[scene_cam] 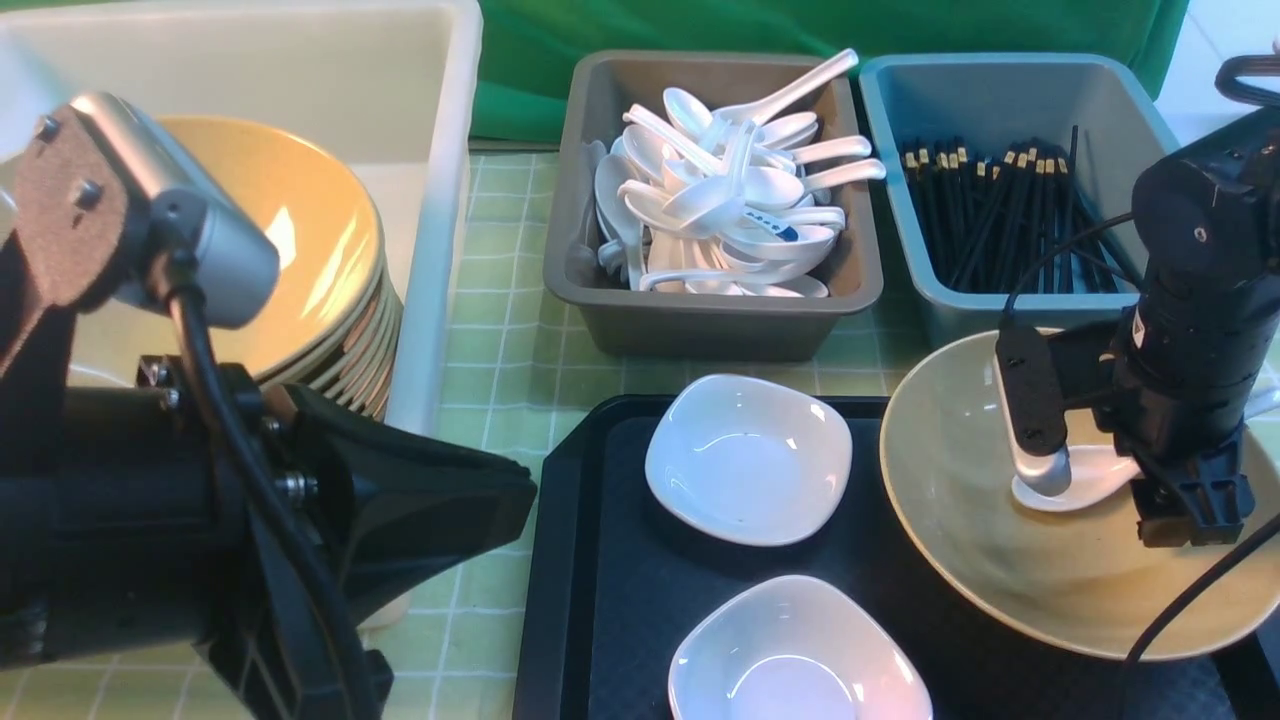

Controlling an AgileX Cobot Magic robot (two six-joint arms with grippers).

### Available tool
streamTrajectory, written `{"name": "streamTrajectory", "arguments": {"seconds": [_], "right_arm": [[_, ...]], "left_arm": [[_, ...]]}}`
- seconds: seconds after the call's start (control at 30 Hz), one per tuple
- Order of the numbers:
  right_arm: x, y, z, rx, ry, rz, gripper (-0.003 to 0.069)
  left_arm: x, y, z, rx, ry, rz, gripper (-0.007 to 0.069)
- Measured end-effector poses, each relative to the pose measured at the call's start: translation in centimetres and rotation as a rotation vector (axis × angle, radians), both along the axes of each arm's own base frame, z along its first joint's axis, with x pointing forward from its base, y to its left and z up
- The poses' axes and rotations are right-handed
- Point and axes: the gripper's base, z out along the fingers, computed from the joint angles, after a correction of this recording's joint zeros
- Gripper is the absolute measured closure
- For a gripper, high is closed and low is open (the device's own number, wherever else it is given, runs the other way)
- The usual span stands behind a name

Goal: On green table put chopsticks spoon bowls plates into blue grey white boxes.
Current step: 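Reach down and grasp the white spoon resting in the bowl with the right gripper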

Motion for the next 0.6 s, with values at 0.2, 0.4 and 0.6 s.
{"name": "streamTrajectory", "arguments": {"seconds": [0.2,0.4,0.6], "right_arm": [[0.2,0.3,1.5,0.012,-0.051,0.007,0.0120],[1.1,0.0,1.8,0.023,-0.101,0.002,0.0120],[2.0,-1.3,-0.9,0.009,-0.024,-0.070,0.0124]], "left_arm": [[0.0,0.0,0.0,0.001,0.001,-0.001,0.0627],[0.0,0.0,0.0,0.001,0.002,-0.001,0.0627],[0.0,0.0,0.0,0.001,0.002,-0.001,0.0627]]}}
